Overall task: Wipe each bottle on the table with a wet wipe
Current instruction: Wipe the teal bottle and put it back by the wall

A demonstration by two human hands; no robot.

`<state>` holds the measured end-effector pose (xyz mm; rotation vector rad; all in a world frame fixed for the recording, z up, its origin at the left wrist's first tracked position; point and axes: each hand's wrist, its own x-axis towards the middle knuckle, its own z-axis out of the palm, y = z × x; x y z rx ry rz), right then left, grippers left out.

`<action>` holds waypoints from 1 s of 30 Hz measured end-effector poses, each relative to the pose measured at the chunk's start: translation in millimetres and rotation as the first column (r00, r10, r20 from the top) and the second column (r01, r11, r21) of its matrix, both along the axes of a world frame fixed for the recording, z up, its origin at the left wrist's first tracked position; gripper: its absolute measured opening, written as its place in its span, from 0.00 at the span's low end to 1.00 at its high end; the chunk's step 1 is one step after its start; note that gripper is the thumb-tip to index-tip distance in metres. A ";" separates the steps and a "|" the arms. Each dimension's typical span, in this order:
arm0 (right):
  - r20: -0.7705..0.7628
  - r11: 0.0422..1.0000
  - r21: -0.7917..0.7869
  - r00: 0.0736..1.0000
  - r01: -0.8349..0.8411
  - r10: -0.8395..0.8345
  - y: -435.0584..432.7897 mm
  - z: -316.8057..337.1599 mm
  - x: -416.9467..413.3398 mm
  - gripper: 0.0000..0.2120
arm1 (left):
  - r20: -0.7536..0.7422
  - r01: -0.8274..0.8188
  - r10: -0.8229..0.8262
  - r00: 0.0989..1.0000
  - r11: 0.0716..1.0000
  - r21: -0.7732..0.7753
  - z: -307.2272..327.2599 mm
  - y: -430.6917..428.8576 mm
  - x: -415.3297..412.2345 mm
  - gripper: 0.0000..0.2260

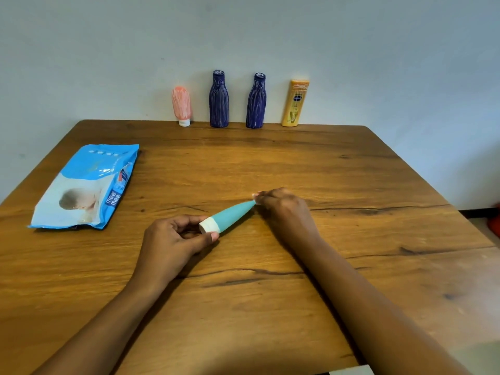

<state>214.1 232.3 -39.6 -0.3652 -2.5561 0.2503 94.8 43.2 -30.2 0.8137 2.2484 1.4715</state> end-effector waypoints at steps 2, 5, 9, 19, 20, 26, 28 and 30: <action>-0.081 0.990 -0.112 0.992 0.089 -0.098 3.1 8.8 5.9 0.14 | 0.006 -0.006 0.006 1.000 1.000 -0.007 0.8 0.5 0.7 0.17; -0.255 0.998 -0.057 0.967 -0.023 0.008 -34.6 16.0 -1.4 0.16 | 0.014 -0.017 0.017 1.000 1.000 -0.015 3.8 -0.1 -0.4 0.15; -0.094 0.966 0.083 0.963 -0.247 0.254 -65.2 -7.3 -20.1 0.15 | 0.049 0.015 -0.015 0.999 1.000 0.017 7.0 -0.3 0.9 0.11; -0.006 0.998 0.008 0.998 -0.061 0.061 -19.5 6.4 -23.5 0.22 | 0.141 -0.009 0.004 0.990 0.999 0.036 2.3 2.9 -4.2 0.05; 0.031 1.000 0.001 0.999 -0.031 0.031 -12.7 9.2 -25.5 0.21 | 0.148 -0.013 0.007 0.989 0.999 0.041 1.5 2.9 -4.6 0.04; -0.137 0.974 -0.183 0.978 0.133 -0.159 -2.0 16.3 -12.8 0.16 | 0.199 -0.029 0.016 0.980 0.998 0.058 1.0 5.3 -5.9 0.04; -0.257 0.979 -0.198 0.961 0.051 -0.102 -25.0 18.9 -13.6 0.14 | 0.259 -0.035 0.011 0.966 0.995 0.091 2.9 6.8 -6.4 0.05; -0.300 0.981 -0.195 0.953 -0.026 -0.035 -40.5 18.6 -18.7 0.14 | 0.275 -0.041 0.011 0.962 0.994 0.104 4.2 7.1 -6.4 0.05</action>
